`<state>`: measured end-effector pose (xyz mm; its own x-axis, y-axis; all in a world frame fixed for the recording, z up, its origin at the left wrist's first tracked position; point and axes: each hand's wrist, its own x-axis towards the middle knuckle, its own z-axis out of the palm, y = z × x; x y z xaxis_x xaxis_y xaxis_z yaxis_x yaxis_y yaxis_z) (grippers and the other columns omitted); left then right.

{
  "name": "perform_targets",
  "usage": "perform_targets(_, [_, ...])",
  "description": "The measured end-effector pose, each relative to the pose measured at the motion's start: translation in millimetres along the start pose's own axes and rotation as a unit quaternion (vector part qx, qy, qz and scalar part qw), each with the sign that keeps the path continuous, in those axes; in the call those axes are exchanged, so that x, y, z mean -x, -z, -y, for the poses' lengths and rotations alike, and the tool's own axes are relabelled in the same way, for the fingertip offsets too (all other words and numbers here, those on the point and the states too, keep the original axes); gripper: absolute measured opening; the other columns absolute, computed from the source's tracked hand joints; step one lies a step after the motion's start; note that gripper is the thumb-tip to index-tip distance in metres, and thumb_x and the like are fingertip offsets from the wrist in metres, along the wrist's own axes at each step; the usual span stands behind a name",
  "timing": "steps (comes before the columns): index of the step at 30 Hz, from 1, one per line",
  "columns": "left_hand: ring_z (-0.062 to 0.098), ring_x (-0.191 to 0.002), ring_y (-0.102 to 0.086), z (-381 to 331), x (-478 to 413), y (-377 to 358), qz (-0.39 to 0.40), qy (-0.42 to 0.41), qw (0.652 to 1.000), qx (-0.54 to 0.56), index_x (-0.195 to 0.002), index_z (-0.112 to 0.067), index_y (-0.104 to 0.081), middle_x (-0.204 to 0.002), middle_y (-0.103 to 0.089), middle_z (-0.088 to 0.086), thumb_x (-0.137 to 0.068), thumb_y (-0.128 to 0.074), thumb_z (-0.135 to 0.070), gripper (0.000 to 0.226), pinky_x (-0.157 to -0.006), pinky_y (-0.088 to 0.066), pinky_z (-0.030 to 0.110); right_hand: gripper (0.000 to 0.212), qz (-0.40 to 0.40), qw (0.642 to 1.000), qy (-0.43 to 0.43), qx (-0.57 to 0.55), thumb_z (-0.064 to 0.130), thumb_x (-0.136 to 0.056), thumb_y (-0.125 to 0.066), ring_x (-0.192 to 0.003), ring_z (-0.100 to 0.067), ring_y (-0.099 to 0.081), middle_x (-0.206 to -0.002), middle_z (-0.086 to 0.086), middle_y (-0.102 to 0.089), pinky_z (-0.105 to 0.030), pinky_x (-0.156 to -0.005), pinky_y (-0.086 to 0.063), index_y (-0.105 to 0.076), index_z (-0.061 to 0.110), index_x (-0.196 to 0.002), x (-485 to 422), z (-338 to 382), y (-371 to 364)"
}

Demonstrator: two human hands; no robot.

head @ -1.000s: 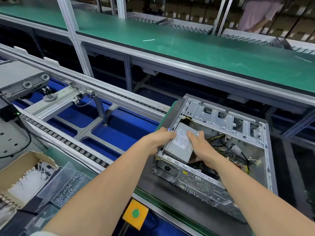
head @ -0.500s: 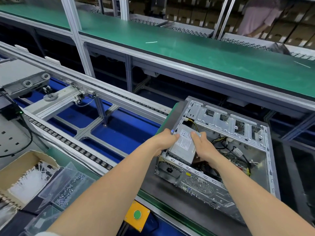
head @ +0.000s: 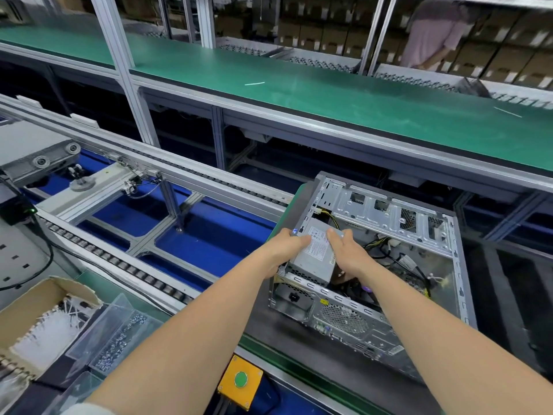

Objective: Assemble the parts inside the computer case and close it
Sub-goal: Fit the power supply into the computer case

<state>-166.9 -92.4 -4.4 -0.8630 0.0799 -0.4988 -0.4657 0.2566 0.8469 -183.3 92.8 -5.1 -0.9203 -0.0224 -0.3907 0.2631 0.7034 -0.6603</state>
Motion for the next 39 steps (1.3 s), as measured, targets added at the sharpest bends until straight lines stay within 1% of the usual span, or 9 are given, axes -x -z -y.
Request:
perform_targets(5, [0.026,-0.136,-0.046,1,2,-1,-0.005,-0.017,0.999,-0.039,-0.158,-0.021,-0.022,-0.155,-0.042,0.004,-0.096,-0.055,-0.053,0.077,-0.114,-0.038,0.044,0.057,-0.148,0.982,0.074,0.093,0.060,-0.105,-0.043,-0.094,-0.027,-0.065,-0.108,-0.007,-0.065,-0.039,-0.078,-0.051,-0.044,0.012,-0.136,17,22,11])
perform_targets(8, [0.025,-0.143,-0.037,3,3,0,-0.016,-0.029,0.998,-0.046,-0.160,-0.020,-0.018,-0.163,-0.029,0.003,-0.097,-0.055,-0.056,0.082,-0.110,-0.035,0.039,0.035,-0.281,0.917,0.263,-0.103,0.045,-0.097,-0.056,-0.061,-0.011,-0.057,-0.066,0.001,-0.063,-0.029,-0.065,-0.046,-0.064,0.016,-0.078,23,55,44])
perform_targets(12, [0.022,-0.136,-0.044,2,5,-2,-0.039,-0.036,0.997,-0.047,-0.158,-0.017,-0.024,-0.159,-0.036,0.002,-0.096,-0.056,-0.054,0.079,-0.109,-0.038,0.038,0.047,-0.109,0.824,0.268,-0.487,0.006,-0.088,-0.054,-0.042,-0.018,-0.018,-0.045,-0.003,-0.022,-0.025,-0.046,-0.021,-0.029,0.013,-0.050,15,69,27])
perform_targets(15, [0.025,-0.133,-0.047,2,7,-6,-0.083,-0.047,0.989,-0.113,-0.155,-0.018,-0.031,-0.152,-0.044,0.005,-0.095,-0.054,-0.056,0.074,-0.102,-0.043,0.038,0.047,-0.057,0.875,0.169,-0.451,-0.006,-0.089,-0.050,-0.049,-0.012,-0.011,-0.049,0.002,-0.016,-0.033,-0.053,-0.009,-0.026,0.017,-0.055,4,58,-19])
perform_targets(18, [0.026,-0.135,-0.046,3,7,-7,-0.093,-0.056,0.986,-0.124,-0.157,-0.019,-0.030,-0.154,-0.043,0.006,-0.096,-0.053,-0.056,0.075,-0.097,-0.041,0.035,0.046,-0.050,0.854,0.142,-0.497,0.002,-0.090,-0.051,-0.049,-0.016,-0.009,-0.048,0.000,-0.014,-0.032,-0.051,-0.009,-0.025,0.017,-0.056,2,53,-16])
perform_targets(23, [0.028,-0.141,-0.042,3,5,-5,-0.088,-0.054,0.989,-0.106,-0.158,-0.019,-0.028,-0.159,-0.038,0.006,-0.096,-0.056,-0.056,0.077,-0.111,-0.037,0.039,0.046,-0.048,0.804,0.294,-0.515,0.008,-0.085,-0.055,-0.037,-0.015,-0.017,-0.044,0.000,-0.019,-0.021,-0.046,-0.022,-0.030,0.016,-0.047,-5,69,40])
perform_targets(28, [0.029,-0.141,-0.042,0,6,-8,-0.095,-0.052,0.984,-0.144,-0.159,-0.018,-0.027,-0.158,-0.038,0.008,-0.097,-0.051,-0.057,0.077,-0.108,-0.038,0.037,0.046,-0.048,0.865,0.176,-0.467,-0.002,-0.088,-0.049,-0.044,-0.010,-0.014,-0.047,0.001,-0.014,-0.030,-0.051,-0.013,-0.020,0.018,-0.057,-13,54,-10])
perform_targets(33, [0.030,-0.145,-0.038,0,9,-8,-0.092,-0.062,0.978,-0.178,-0.160,-0.016,-0.022,-0.161,-0.034,0.010,-0.098,-0.047,-0.061,0.080,-0.113,-0.035,0.038,0.045,-0.062,0.838,0.132,-0.526,0.007,-0.091,-0.053,-0.039,-0.015,-0.018,-0.048,-0.003,-0.016,-0.025,-0.042,-0.022,-0.026,0.014,-0.055,-20,45,1])
perform_targets(39, [0.028,-0.146,-0.036,-1,14,-6,-0.076,-0.054,0.986,-0.140,-0.161,-0.017,-0.019,-0.164,-0.030,0.007,-0.097,-0.048,-0.063,0.084,-0.111,-0.035,0.036,0.034,-0.191,0.974,0.088,-0.090,0.053,-0.090,-0.065,-0.075,-0.021,-0.066,-0.087,0.001,-0.069,-0.033,-0.062,-0.047,-0.063,0.020,-0.094,-9,11,13])
